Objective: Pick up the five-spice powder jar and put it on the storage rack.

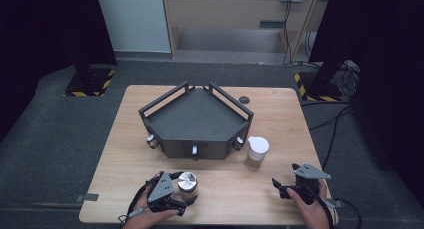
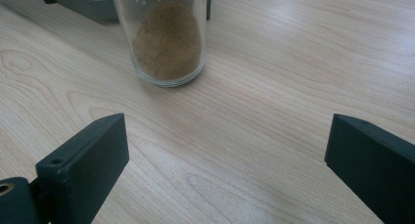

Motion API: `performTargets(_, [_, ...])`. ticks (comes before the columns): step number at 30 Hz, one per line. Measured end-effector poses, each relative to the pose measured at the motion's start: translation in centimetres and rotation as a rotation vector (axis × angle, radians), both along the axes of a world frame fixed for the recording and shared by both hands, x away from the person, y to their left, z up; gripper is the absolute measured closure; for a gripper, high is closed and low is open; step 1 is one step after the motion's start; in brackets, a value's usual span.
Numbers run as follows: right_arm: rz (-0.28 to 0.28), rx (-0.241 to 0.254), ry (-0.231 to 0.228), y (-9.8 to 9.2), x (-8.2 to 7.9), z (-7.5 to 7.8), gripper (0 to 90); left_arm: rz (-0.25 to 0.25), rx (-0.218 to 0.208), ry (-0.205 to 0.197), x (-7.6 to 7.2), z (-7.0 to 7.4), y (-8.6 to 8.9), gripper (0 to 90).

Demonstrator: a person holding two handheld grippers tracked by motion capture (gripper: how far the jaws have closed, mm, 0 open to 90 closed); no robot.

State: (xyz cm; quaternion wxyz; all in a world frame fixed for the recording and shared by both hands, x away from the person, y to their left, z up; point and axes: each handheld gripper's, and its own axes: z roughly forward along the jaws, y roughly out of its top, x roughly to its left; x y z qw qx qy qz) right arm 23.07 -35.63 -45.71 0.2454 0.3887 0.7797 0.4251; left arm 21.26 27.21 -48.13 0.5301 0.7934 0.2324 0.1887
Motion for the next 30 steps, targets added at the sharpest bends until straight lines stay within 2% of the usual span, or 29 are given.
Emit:
performTargets(3, [0.000,0.000,0.001,0.0,0.0,0.0,3.0,0.004,0.000,0.001,0.0,-0.1,0.0,11.7])
performTargets(9, [-0.002,0.001,0.000,-0.1,0.0,0.0,3.1,0.003,0.025,0.002,0.1,0.0,-0.4,14.4])
performTargets(14, [-0.002,0.001,-0.001,-0.2,0.0,0.1,3.1,0.017,0.043,0.016,0.2,0.3,-0.7,20.7])
performTargets(19, [-0.003,0.003,-0.001,-0.2,0.0,0.1,3.1,0.000,0.048,0.034,0.5,0.5,-0.8,28.9])
performTargets(21, [-0.002,0.002,0.000,-0.2,0.0,0.1,3.1,-0.004,0.047,0.044,0.6,0.6,-0.7,29.2])
performTargets(26, [0.002,0.001,-0.002,-0.1,0.0,0.1,3.2,-0.003,0.051,0.037,0.5,0.7,-0.6,29.7])
performTargets(28, [0.003,0.001,-0.004,-0.1,0.0,0.2,3.2,-0.004,0.035,0.036,0.4,0.6,-0.4,29.7])
performTargets(30, [0.004,0.002,-0.005,-0.1,0.0,0.2,3.2,0.000,0.050,0.023,0.3,0.9,-0.6,29.8])
